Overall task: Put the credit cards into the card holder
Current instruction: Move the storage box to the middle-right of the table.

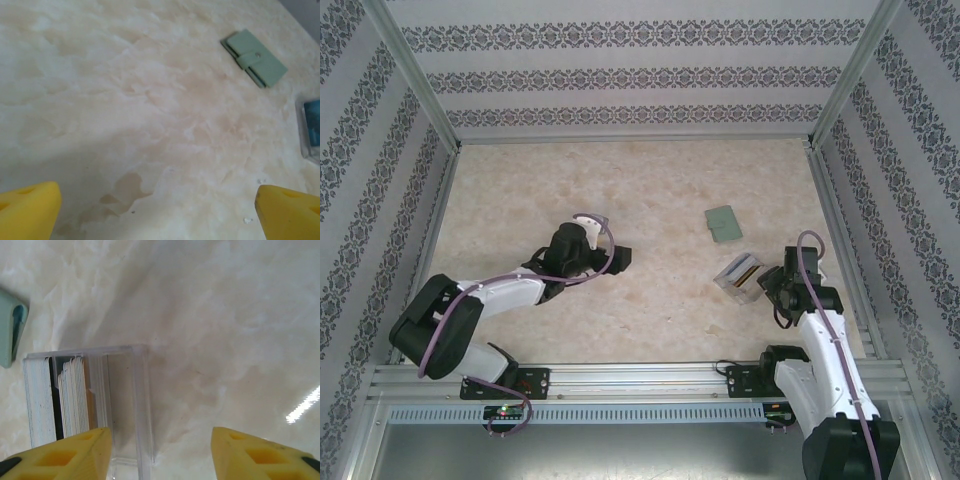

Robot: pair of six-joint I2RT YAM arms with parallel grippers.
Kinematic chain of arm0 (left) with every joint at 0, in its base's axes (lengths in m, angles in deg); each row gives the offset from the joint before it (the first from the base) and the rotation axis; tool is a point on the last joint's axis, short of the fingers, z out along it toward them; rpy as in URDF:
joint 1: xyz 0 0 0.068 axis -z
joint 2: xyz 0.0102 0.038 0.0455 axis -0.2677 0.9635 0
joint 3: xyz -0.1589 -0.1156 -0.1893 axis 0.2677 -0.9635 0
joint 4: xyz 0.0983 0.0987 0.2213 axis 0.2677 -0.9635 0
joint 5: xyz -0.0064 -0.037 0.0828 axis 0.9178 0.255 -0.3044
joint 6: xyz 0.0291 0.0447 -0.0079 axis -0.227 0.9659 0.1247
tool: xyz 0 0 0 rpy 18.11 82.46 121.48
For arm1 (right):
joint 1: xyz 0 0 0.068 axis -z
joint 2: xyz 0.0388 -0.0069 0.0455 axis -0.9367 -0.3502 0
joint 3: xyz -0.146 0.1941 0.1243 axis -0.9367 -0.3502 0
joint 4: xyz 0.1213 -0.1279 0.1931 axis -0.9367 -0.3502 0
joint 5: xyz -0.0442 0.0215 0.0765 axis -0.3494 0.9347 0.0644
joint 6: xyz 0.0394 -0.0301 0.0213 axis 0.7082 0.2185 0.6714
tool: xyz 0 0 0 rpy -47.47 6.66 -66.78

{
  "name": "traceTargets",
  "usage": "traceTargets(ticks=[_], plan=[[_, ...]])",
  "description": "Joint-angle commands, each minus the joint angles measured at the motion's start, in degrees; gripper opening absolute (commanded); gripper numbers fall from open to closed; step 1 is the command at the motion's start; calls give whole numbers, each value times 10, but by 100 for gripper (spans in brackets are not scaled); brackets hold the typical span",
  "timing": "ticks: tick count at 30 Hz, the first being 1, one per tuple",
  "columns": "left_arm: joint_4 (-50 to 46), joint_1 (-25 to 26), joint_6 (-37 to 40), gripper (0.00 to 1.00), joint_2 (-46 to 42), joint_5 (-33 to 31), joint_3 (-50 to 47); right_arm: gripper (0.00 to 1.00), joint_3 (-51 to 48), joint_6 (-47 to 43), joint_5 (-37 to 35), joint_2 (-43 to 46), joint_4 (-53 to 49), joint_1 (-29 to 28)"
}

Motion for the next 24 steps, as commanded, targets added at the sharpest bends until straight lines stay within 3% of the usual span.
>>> traceTargets(ticks=[1, 5, 9, 14, 24], plan=[[-3, 16, 38, 100, -7, -7, 21, 52, -24, -11, 36, -12, 28, 4], [-7, 19, 42, 100, -22, -36, 13, 37, -43, -24, 46, -37, 75, 4], [-16, 19, 55, 100, -37, -45, 10, 13, -35, -74, 105, -73, 119, 4], [-22, 19, 40, 100, -48, -97, 2, 0, 7, -159, 141, -134, 175, -48], [1, 18, 25, 100, -72, -168, -30, 0, 236, -237, 154, -382, 209, -213]])
